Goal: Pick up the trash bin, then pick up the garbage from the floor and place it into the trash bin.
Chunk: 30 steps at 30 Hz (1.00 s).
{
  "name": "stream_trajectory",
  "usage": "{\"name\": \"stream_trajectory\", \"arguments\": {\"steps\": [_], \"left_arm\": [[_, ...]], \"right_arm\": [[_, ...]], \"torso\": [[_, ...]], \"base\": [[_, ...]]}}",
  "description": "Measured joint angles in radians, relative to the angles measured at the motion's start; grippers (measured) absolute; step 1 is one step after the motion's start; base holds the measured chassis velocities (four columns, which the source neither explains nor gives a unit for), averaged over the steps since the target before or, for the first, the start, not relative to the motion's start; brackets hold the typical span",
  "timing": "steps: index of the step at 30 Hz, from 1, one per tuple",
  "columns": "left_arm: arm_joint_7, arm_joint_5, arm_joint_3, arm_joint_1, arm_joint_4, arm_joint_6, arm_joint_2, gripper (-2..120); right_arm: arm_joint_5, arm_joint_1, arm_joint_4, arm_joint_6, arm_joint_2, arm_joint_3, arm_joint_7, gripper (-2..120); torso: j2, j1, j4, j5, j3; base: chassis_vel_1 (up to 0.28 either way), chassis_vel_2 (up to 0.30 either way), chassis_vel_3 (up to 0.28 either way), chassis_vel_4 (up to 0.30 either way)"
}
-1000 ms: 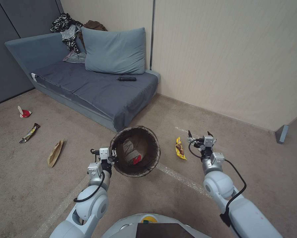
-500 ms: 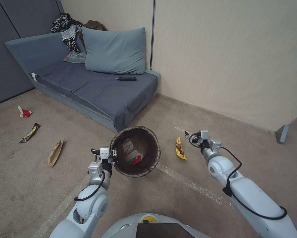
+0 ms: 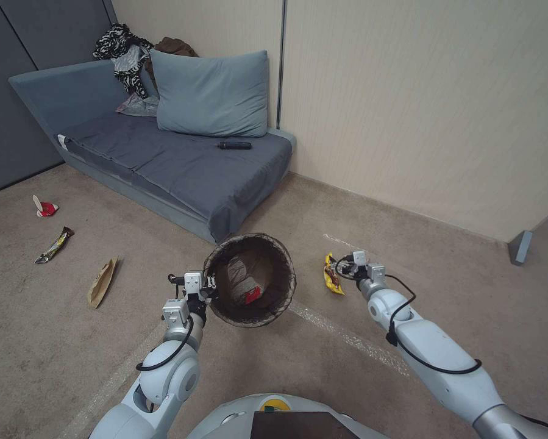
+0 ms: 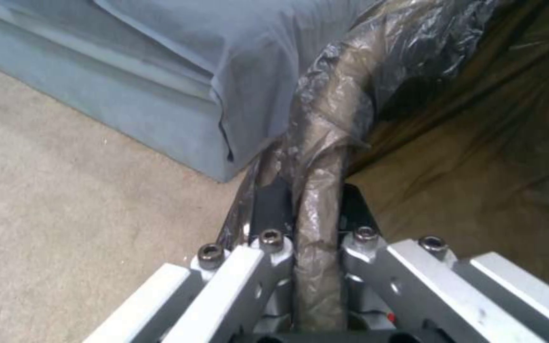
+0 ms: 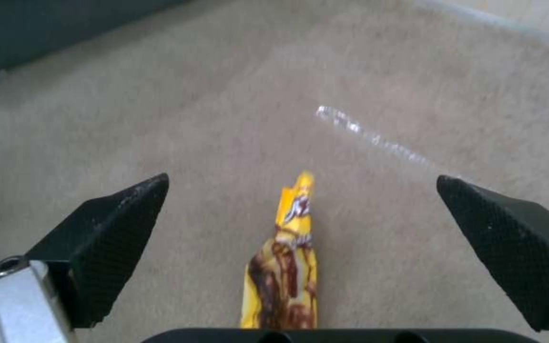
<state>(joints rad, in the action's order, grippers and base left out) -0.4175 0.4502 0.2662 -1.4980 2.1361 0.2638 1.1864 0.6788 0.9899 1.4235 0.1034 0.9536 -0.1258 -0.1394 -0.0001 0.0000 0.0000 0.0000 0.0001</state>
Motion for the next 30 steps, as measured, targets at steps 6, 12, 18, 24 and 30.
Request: {"name": "stream_trajectory", "arguments": {"steps": [6,12,18,24,30], "left_arm": [[0.0,0.001,0.0,0.0,0.001,0.0,-0.001,3],[0.002,0.002,0.001,-0.001,0.007,-0.001,0.0,3],[0.003,0.002,0.002,0.001,0.008,-0.003,0.002,3],[0.004,0.002,0.001,0.001,0.012,-0.005,0.003,3],[0.005,0.002,0.0,0.0,0.016,-0.006,0.005,3]], "right_arm": [[-0.022,-0.028,-0.053,-0.005,0.018,0.024,0.019,100],[-0.079,-0.098,-0.234,-0.038,0.098,0.065,0.061,100],[-0.093,-0.129,-0.313,-0.036,0.166,0.066,0.073,100],[-0.089,-0.156,-0.364,0.009,0.224,0.066,0.035,100],[-0.08,-0.18,-0.415,0.028,0.258,0.052,0.019,100]], "torso": [[0.0,0.0,0.0,-0.0001,0.0],[0.0,0.0,0.0,0.0,0.0],[0.0,0.0,-0.0001,-0.0002,0.0],[0.0,0.0,0.0001,-0.0002,0.0],[0.0,0.0,0.0001,-0.0001,0.0]], "base": [[0.0,0.0,0.0,0.0],[0.0,0.0,0.0,0.0],[0.0,0.0,0.0,0.0],[0.0,0.0,0.0,0.0],[0.0,0.0,0.0,0.0]]}}
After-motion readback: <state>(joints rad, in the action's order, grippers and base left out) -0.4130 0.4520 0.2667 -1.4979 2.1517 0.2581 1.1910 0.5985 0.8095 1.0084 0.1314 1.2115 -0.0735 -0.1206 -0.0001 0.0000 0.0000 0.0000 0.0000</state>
